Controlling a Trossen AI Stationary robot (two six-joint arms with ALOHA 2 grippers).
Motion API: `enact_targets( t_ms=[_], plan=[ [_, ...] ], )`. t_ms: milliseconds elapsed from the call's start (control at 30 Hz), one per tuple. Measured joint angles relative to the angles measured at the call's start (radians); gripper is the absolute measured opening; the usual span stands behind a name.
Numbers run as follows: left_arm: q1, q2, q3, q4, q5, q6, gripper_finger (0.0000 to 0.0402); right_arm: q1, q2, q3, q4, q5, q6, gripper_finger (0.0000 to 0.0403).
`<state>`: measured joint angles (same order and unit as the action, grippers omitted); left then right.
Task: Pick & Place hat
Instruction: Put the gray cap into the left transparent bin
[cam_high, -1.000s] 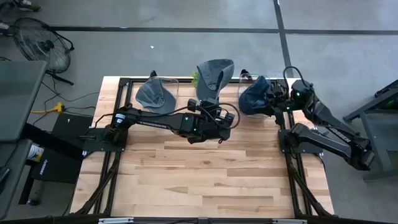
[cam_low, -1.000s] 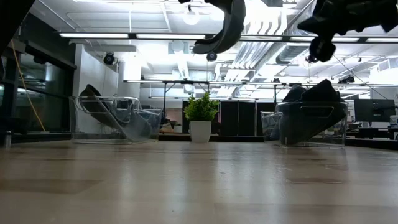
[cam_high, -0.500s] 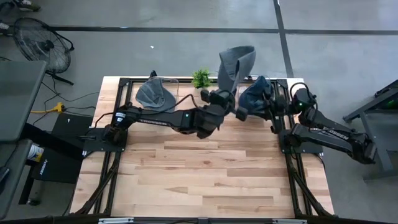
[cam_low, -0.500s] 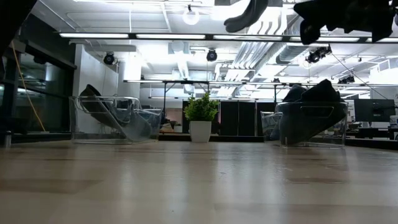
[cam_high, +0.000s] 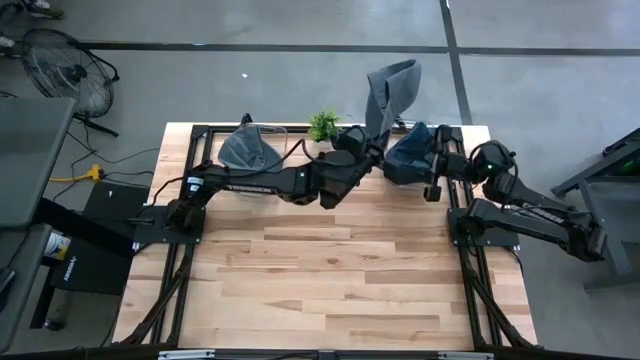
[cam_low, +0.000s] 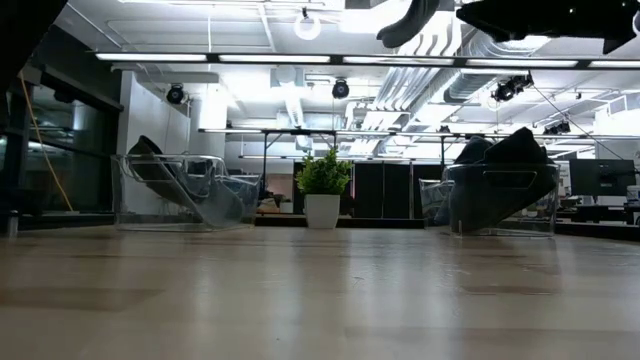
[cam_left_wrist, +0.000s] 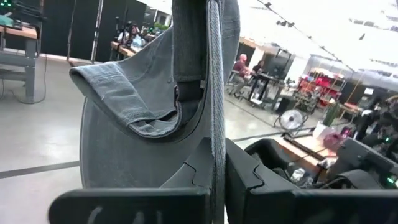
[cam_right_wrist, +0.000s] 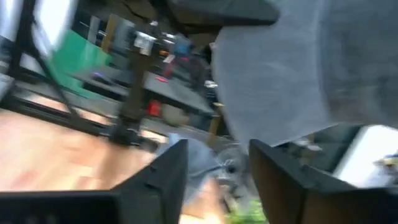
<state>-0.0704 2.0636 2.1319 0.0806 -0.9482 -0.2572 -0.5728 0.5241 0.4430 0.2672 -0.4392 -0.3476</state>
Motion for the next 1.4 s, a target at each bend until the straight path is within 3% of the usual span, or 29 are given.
enact_targets(
  t_ms=[233, 567, 867, 1100, 1400],
  plan=[
    [0.026, 0.0, 0.0, 0.098, 0.067, -0.009, 0.0004, 0.0, 0.014, 0.036, 0.009, 0.044, -0.14, 0.0225],
    [0.051, 0.0, 0.0, 0.157, 0.188, -0.075, 0.0004, 0.033, 0.119, 0.13, 0.057, 0.133, -0.286, 0.0227],
    [0.052, 0.0, 0.0, 0.171, 0.183, -0.171, 0.0004, 0.13, 0.193, 0.18, 0.054, 0.387, -0.531, 0.0227],
    [0.053, 0.0, 0.001, 0.191, 0.183, -0.222, 0.0004, 0.182, 0.223, 0.187, 0.117, 0.497, -0.561, 0.0225],
    [0.053, -0.002, 0.002, 0.189, 0.205, -0.246, 0.0004, 0.203, 0.222, 0.187, 0.151, 0.552, -0.6, 0.0221]
  ],
)
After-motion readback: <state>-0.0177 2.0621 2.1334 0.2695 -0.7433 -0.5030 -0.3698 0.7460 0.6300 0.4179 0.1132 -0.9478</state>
